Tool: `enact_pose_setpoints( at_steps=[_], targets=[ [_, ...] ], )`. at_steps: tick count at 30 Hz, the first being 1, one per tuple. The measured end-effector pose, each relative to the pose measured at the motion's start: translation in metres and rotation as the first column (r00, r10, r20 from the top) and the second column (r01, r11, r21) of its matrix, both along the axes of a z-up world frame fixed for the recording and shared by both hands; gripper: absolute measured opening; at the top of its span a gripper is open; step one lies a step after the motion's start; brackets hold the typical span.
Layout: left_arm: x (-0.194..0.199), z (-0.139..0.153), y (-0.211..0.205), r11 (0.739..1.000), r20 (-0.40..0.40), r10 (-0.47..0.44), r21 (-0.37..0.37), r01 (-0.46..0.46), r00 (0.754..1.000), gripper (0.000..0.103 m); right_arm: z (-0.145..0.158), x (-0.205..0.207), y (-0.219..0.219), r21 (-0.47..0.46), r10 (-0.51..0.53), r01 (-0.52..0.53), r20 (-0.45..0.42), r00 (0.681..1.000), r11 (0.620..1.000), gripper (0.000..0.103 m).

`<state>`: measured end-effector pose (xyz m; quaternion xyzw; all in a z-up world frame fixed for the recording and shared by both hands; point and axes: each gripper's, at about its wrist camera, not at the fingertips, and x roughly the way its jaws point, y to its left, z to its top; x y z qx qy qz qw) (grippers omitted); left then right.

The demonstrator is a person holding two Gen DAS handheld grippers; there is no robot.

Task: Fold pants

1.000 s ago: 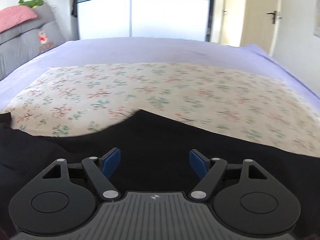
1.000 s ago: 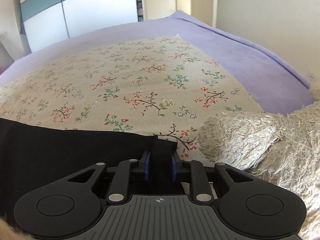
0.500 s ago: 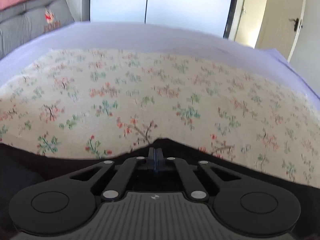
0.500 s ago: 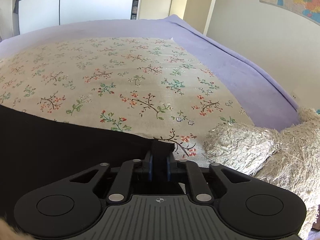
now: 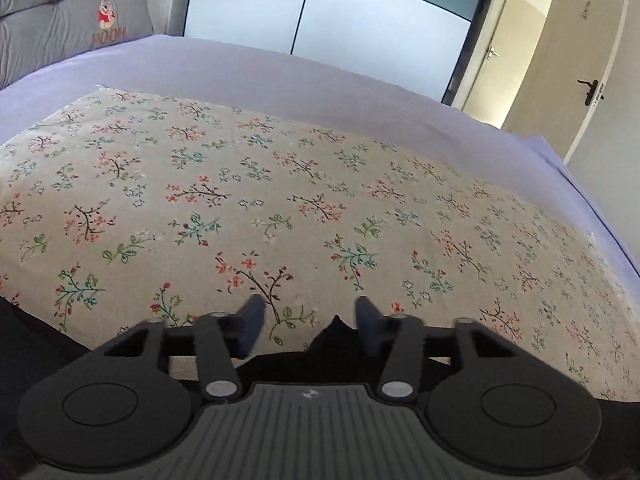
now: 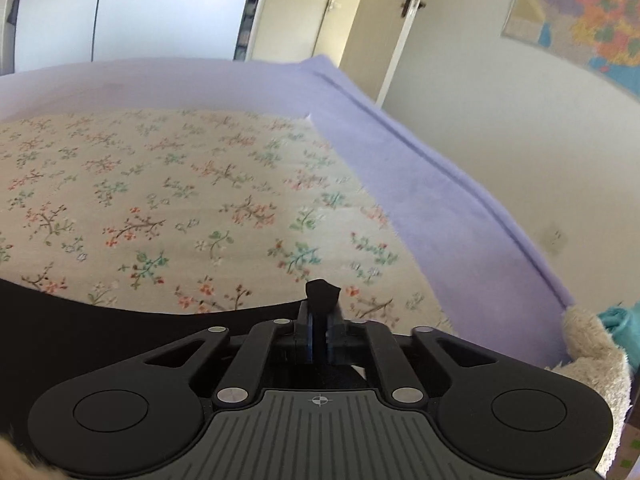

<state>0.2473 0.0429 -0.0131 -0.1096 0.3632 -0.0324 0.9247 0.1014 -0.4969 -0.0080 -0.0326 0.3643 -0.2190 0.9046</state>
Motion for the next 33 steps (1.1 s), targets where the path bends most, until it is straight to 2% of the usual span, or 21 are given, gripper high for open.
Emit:
enact_pose_setpoints(
  at_steps=[1, 4, 6, 9, 10, 11, 14, 18, 22, 29, 31, 33],
  targets=[
    [0.002, -0.002, -0.001, 1.000, -0.019, -0.027, 0.001, 0.027, 0.999, 0.103, 0.000, -0.001, -0.001, 0.020, 0.007, -0.006, -0.019, 1.000, 1.000, 0.013],
    [0.003, -0.006, -0.005, 0.999, -0.046, -0.020, 0.042, 0.022, 0.999, 0.103, -0.001, -0.008, 0.005, 0.013, 0.005, -0.004, -0.082, 0.997, 1.000, 0.029],
    [-0.004, -0.002, -0.009, 0.998, -0.036, -0.032, 0.059, 0.034, 0.999, 0.103, -0.001, -0.018, 0.010, 0.020, 0.007, -0.005, -0.076, 0.997, 1.000, 0.033],
    [-0.027, 0.004, -0.017, 0.990, -0.043, -0.035, 0.132, 0.041, 0.998, 0.103, 0.008, -0.036, 0.018, 0.080, 0.028, -0.024, -0.044, 0.999, 0.997, 0.041],
    [-0.035, 0.006, -0.019, 0.987, -0.049, -0.028, 0.159, 0.036, 0.998, 0.103, 0.012, -0.041, 0.021, 0.101, 0.042, -0.039, -0.030, 0.999, 0.994, 0.049],
    [-0.044, 0.009, -0.019, 0.982, -0.053, -0.017, 0.186, 0.027, 0.998, 0.103, 0.015, -0.047, 0.026, 0.119, 0.058, -0.055, -0.019, 0.998, 0.991, 0.056],
    [-0.072, 0.017, -0.013, 0.966, -0.039, 0.024, 0.257, -0.013, 0.999, 0.103, 0.025, -0.061, 0.047, 0.164, 0.129, -0.127, 0.001, 0.992, 0.978, 0.060],
    [-0.114, 0.029, 0.010, 0.940, 0.020, 0.110, 0.322, -0.110, 0.994, 0.103, 0.035, -0.081, 0.088, 0.192, 0.230, -0.233, 0.033, 0.973, 0.953, 0.066],
    [-0.147, 0.036, 0.044, 0.929, 0.036, 0.193, 0.316, -0.194, 0.981, 0.103, 0.035, -0.099, 0.141, 0.207, 0.372, -0.375, 0.056, 0.927, 0.904, 0.068],
    [-0.188, 0.040, 0.106, 0.903, 0.073, 0.303, 0.295, -0.311, 0.950, 0.103, 0.020, -0.124, 0.238, 0.179, 0.582, -0.584, 0.067, 0.810, 0.792, 0.070],
    [-0.196, 0.040, 0.124, 0.906, 0.077, 0.316, 0.270, -0.325, 0.946, 0.103, 0.014, -0.130, 0.260, 0.178, 0.627, -0.627, 0.067, 0.776, 0.758, 0.070],
    [-0.203, 0.039, 0.142, 0.923, 0.070, 0.318, 0.204, -0.325, 0.946, 0.103, 0.007, -0.135, 0.279, 0.180, 0.675, -0.675, 0.070, 0.734, 0.715, 0.070]
  ],
)
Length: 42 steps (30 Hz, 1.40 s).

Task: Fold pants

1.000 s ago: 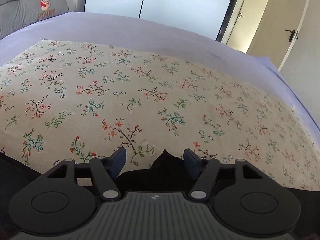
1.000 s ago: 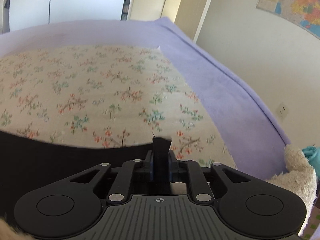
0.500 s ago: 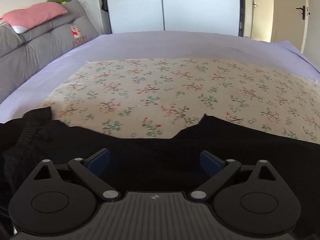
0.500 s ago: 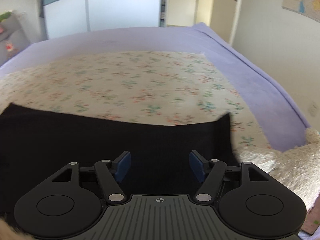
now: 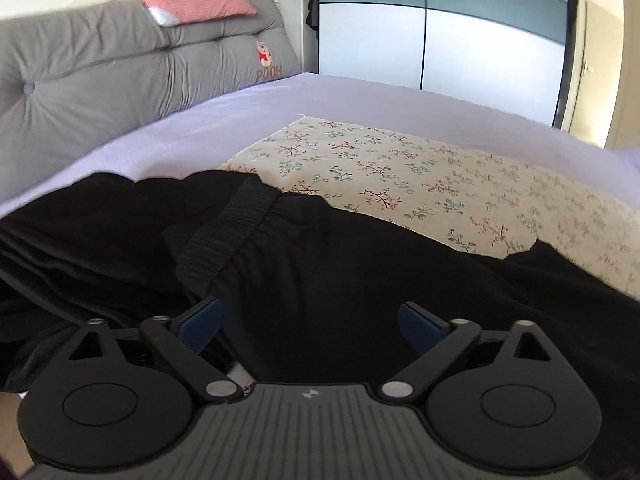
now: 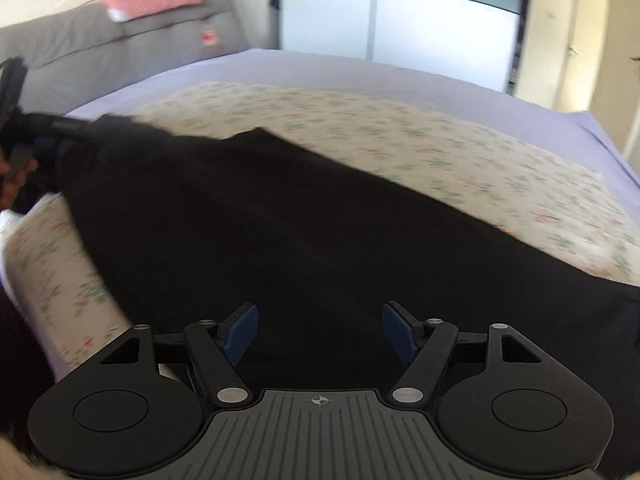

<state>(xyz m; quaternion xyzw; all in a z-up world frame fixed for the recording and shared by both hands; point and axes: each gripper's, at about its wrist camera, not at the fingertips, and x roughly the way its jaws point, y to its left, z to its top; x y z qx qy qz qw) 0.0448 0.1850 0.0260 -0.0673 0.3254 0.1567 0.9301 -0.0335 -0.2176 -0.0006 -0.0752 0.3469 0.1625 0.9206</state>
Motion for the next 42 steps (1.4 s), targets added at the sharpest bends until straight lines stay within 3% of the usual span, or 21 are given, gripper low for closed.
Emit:
enact_pose_setpoints(
  at_steps=[4, 6, 11, 15, 19, 22, 24, 25, 26, 31, 34, 37, 40, 42],
  targets=[
    [-0.003, -0.007, 0.040, 0.978, 0.005, 0.003, -0.207, -0.001, 1.000, 0.103, -0.010, -0.007, 0.034, -0.023, 0.136, -0.136, 0.011, 0.991, 0.990, 0.066],
    [-0.004, -0.009, 0.054, 0.959, 0.007, 0.011, -0.282, -0.009, 1.000, 0.096, -0.014, -0.009, 0.049, -0.042, 0.191, -0.190, 0.019, 0.981, 0.981, 0.066],
    [-0.006, -0.015, 0.080, 0.919, 0.000, 0.048, -0.391, -0.045, 0.999, 0.083, -0.021, -0.007, 0.075, -0.049, 0.288, -0.286, 0.028, 0.957, 0.957, 0.058],
    [-0.004, -0.025, 0.095, 0.887, -0.025, 0.073, -0.456, -0.076, 0.997, 0.078, -0.032, -0.006, 0.092, -0.109, 0.318, -0.315, 0.015, 0.948, 0.943, 0.048],
    [0.003, -0.028, 0.092, 0.889, -0.036, 0.093, -0.447, -0.099, 0.995, 0.077, -0.040, -0.005, 0.103, -0.163, 0.342, -0.332, 0.034, 0.939, 0.929, 0.036],
    [0.012, -0.031, 0.089, 0.894, -0.041, 0.105, -0.433, -0.113, 0.994, 0.077, -0.042, -0.004, 0.109, -0.173, 0.344, -0.331, 0.052, 0.938, 0.928, 0.021],
    [0.016, -0.030, 0.086, 0.907, -0.028, 0.125, -0.402, -0.126, 0.992, 0.067, -0.043, -0.003, 0.110, -0.166, 0.345, -0.332, 0.055, 0.937, 0.928, 0.010],
    [0.017, -0.028, 0.082, 0.916, -0.018, 0.138, -0.377, -0.134, 0.990, 0.056, -0.043, -0.003, 0.110, -0.160, 0.348, -0.335, 0.057, 0.936, 0.928, 0.005],
    [0.019, -0.026, 0.079, 0.926, -0.003, 0.140, -0.353, -0.132, 0.990, 0.054, -0.043, -0.003, 0.110, -0.155, 0.350, -0.337, 0.059, 0.935, 0.928, 0.001],
    [0.018, -0.011, 0.064, 0.957, 0.096, 0.166, -0.257, -0.136, 0.982, 0.052, -0.032, -0.007, 0.113, -0.116, 0.369, -0.359, 0.077, 0.926, 0.926, 0.000],
    [0.018, -0.007, 0.065, 0.957, 0.135, 0.212, -0.228, -0.178, 0.968, 0.052, -0.025, -0.009, 0.119, -0.089, 0.392, -0.386, 0.079, 0.916, 0.918, 0.000],
    [0.024, -0.015, 0.068, 0.949, 0.092, 0.266, -0.199, -0.244, 0.960, 0.054, -0.024, -0.008, 0.126, -0.051, 0.416, -0.413, 0.067, 0.907, 0.909, 0.000],
    [0.029, -0.026, 0.072, 0.940, 0.011, 0.305, -0.163, -0.299, 0.952, 0.073, -0.031, -0.005, 0.139, -0.047, 0.432, -0.430, 0.026, 0.902, 0.901, 0.003],
    [0.023, -0.026, 0.077, 0.941, 0.016, 0.298, -0.173, -0.291, 0.954, 0.076, -0.036, -0.004, 0.145, -0.051, 0.425, -0.424, -0.002, 0.905, 0.904, 0.009]
  ],
)
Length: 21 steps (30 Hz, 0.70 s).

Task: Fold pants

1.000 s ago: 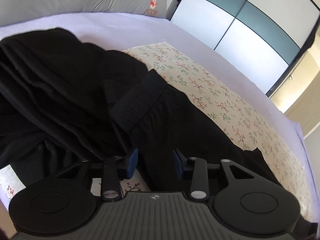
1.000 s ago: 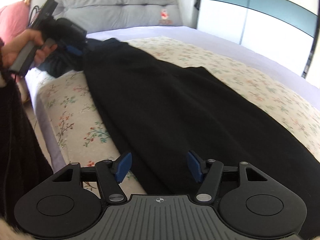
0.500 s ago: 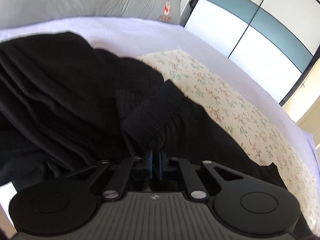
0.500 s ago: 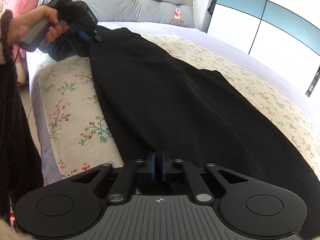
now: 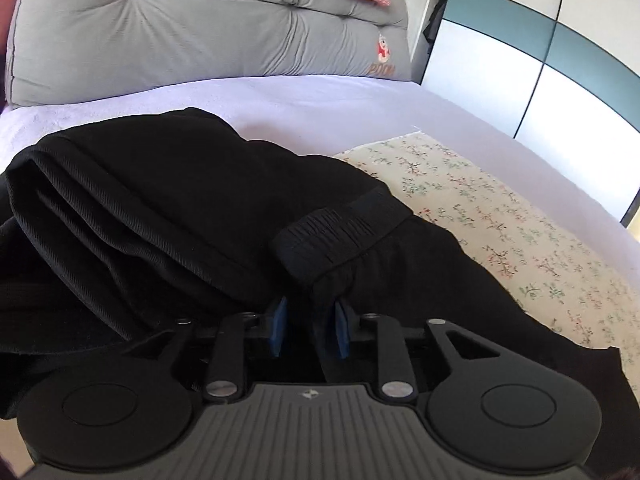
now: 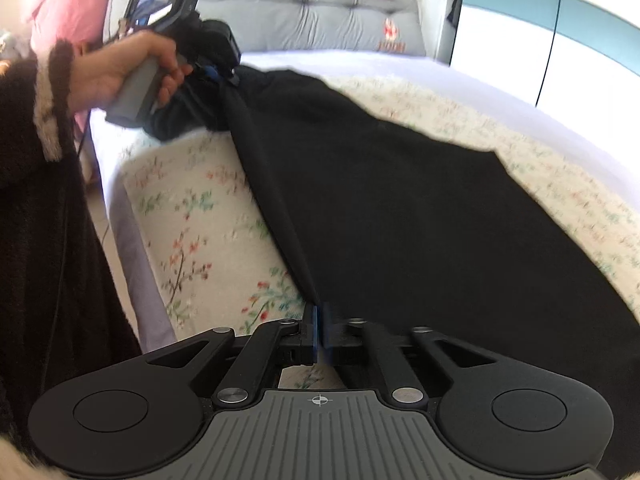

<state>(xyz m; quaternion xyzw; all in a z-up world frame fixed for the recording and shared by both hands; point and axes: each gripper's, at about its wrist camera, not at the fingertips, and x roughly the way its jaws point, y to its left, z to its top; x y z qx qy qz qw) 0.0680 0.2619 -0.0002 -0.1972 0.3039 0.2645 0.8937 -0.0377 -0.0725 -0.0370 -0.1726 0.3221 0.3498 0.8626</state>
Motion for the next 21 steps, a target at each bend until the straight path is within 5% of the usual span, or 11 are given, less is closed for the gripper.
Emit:
enact_pose_setpoints(
  at_steps=[3, 5, 10, 16, 21],
  targets=[
    [-0.003, 0.005, 0.005, 0.999, 0.026, -0.007, -0.036, 0.008, 1.000, 0.086, 0.003, -0.004, -0.005, 0.019, -0.001, 0.002, -0.017, 1.000, 1.000, 0.020],
    [-0.009, 0.002, 0.013, 0.996, 0.047, 0.005, -0.091, 0.000, 0.999, 0.088, 0.008, -0.007, -0.014, 0.062, -0.020, 0.021, -0.021, 1.000, 0.998, 0.039],
    [-0.011, 0.002, 0.014, 0.991, 0.054, 0.013, -0.134, -0.006, 0.998, 0.090, 0.012, -0.003, -0.034, 0.130, -0.084, 0.088, -0.038, 0.996, 0.988, 0.047],
    [-0.017, 0.012, -0.032, 0.994, 0.010, -0.100, 0.043, 0.099, 0.995, 0.096, 0.015, 0.000, -0.056, 0.084, -0.222, 0.222, -0.005, 0.975, 0.971, 0.055],
    [-0.024, 0.014, -0.096, 0.943, -0.004, -0.294, 0.160, 0.291, 0.956, 0.096, 0.015, 0.013, -0.097, 0.071, -0.387, 0.384, 0.043, 0.921, 0.921, 0.056]
  ],
)
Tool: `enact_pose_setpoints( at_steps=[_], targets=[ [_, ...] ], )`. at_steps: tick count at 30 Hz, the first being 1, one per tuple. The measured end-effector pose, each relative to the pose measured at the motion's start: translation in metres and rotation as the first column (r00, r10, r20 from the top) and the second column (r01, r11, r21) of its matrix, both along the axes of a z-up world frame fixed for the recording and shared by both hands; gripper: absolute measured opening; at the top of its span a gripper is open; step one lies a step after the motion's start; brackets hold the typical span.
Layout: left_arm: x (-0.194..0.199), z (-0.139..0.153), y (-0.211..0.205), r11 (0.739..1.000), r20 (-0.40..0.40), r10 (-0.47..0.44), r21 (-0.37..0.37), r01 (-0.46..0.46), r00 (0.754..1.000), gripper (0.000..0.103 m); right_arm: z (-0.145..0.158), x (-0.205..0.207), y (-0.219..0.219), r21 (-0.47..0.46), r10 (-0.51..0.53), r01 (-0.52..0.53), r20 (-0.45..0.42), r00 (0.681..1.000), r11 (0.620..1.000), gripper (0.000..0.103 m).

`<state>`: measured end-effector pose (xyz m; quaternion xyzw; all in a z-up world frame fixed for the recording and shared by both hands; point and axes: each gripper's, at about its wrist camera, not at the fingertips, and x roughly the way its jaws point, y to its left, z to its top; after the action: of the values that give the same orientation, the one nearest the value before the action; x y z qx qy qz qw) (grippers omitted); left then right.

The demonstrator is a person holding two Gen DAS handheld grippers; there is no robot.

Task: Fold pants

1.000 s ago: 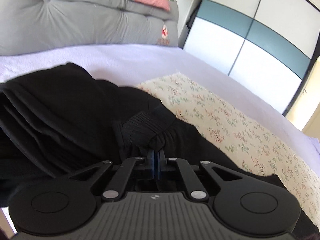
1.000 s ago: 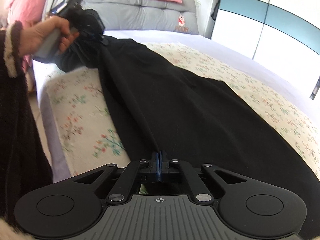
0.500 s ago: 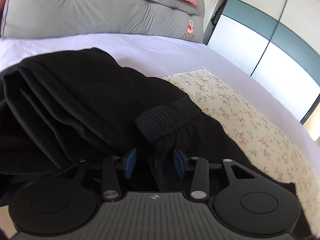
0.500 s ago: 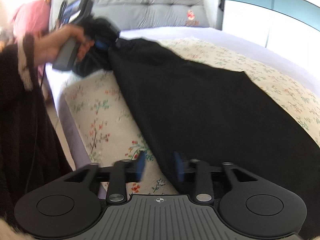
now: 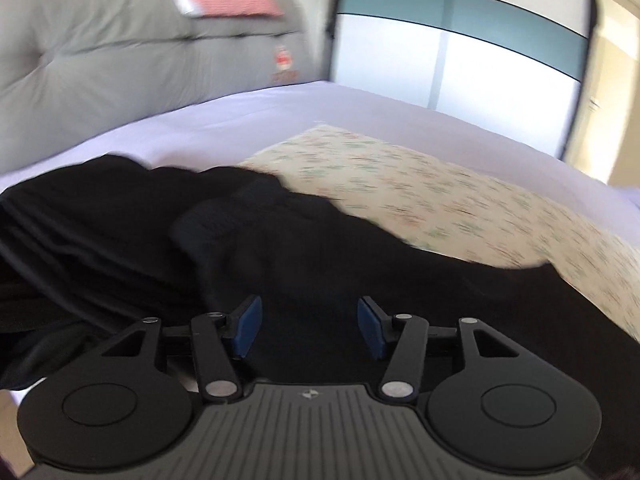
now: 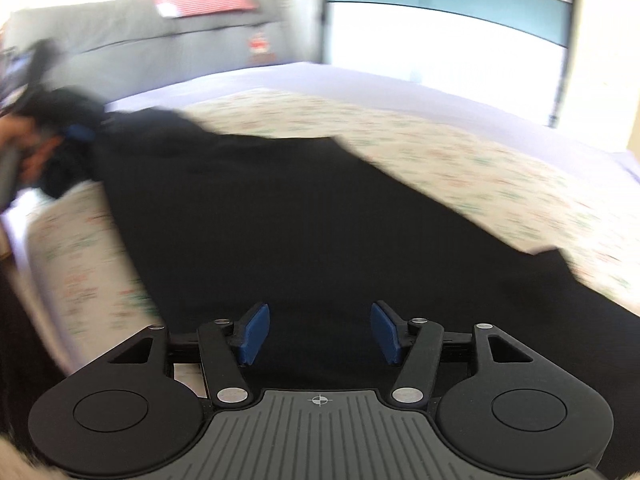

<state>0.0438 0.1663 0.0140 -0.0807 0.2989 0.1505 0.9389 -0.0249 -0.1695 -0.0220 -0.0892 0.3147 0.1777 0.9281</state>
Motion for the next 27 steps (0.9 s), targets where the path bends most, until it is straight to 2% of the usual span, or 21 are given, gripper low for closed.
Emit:
enact_pose_setpoints(
  at_steps=[2, 5, 9, 11, 16, 19, 21, 25, 27],
  targets=[
    [0.006, -0.004, -0.028, 0.994, 0.000, -0.100, 0.034, 0.100, 0.995, 0.096, -0.002, 0.010, -0.017, -0.030, -0.099, 0.099, 0.018, 0.995, 0.995, 0.056],
    [0.018, -0.016, -0.068, 0.968, -0.021, -0.237, 0.080, 0.238, 0.971, 0.096, -0.012, 0.024, -0.050, -0.060, -0.254, 0.255, 0.023, 0.967, 0.965, 0.056],
    [0.032, -0.035, -0.106, 0.928, -0.075, -0.352, 0.102, 0.359, 0.933, 0.096, -0.029, 0.025, -0.103, -0.083, -0.446, 0.443, -0.024, 0.895, 0.893, 0.056],
    [0.037, -0.042, -0.121, 0.909, -0.112, -0.396, 0.092, 0.407, 0.911, 0.096, -0.030, 0.016, -0.129, -0.045, -0.505, 0.503, -0.058, 0.861, 0.863, 0.053],
    [0.046, -0.059, -0.152, 0.878, -0.232, -0.438, 0.098, 0.469, 0.868, 0.096, -0.025, -0.018, -0.176, -0.094, -0.643, 0.636, -0.137, 0.753, 0.766, 0.053],
    [0.046, -0.062, -0.162, 0.883, -0.243, -0.413, 0.128, 0.451, 0.878, 0.098, -0.012, -0.046, -0.203, -0.062, -0.684, 0.684, -0.157, 0.712, 0.727, 0.057],
    [0.047, -0.062, -0.159, 0.894, -0.241, -0.401, 0.110, 0.435, 0.884, 0.098, -0.006, -0.065, -0.225, -0.043, -0.736, 0.740, -0.155, 0.659, 0.671, 0.058],
    [0.045, -0.063, -0.154, 0.912, -0.234, -0.381, 0.064, 0.405, 0.894, 0.099, -0.003, -0.089, -0.259, -0.034, -0.809, 0.823, -0.215, 0.548, 0.566, 0.060],
    [0.040, -0.063, -0.154, 0.911, -0.229, -0.381, 0.069, 0.405, 0.896, 0.100, -0.005, -0.095, -0.264, -0.033, -0.827, 0.847, -0.239, 0.509, 0.530, 0.060]
  ],
)
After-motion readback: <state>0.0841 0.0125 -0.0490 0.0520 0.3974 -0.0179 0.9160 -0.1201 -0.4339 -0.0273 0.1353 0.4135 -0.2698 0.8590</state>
